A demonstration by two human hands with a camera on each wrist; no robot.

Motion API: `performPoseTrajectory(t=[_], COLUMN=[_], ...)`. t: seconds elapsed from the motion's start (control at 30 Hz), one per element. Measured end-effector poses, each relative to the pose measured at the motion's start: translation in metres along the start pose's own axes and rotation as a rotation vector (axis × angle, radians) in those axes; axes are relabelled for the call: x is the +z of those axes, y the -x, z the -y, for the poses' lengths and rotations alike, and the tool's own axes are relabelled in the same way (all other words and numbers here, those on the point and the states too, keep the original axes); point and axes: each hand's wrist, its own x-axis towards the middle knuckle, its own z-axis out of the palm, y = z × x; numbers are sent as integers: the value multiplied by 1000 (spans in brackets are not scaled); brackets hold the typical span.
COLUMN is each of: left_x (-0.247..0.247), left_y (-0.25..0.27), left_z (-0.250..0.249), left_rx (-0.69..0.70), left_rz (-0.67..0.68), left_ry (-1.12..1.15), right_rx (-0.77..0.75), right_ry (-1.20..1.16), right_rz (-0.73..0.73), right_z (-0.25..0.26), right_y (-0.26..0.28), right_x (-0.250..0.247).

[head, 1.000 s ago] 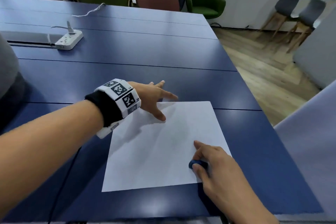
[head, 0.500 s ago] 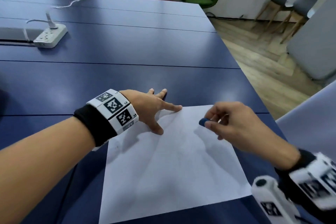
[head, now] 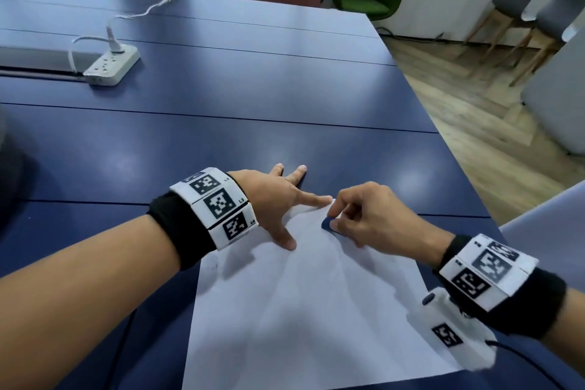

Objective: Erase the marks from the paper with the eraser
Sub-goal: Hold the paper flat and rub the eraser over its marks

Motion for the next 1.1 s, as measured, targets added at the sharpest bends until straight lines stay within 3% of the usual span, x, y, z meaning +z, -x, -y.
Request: performPoseTrajectory(t=[0.13,0.3,0.47,0.6,0.77,0.93,1.1], left_x=[-1,0,1,1,2,2,1], left_y=[0,0,0,0,-1,-1,-1], left_z=[0,2,1,3,2,2,1], left_rx=[9,16,16,18,9,1,-2], left_rz=[6,14,4,16,4,15,10], left_ry=[-5,7,8,7,7,1,-4], right_rx=[48,12,86,15,95,25,93], right_ry=[-62,-40,-85,-37,-82,-84,-104], right_rz=[-90,-5,-136,-6,-131,4,-150], right_z=[0,13,4,17,-4,2,-12], right_y=[-12,3,-9,4,0,20,9], right_x=[-9,12,-1,14,-11,8,-8])
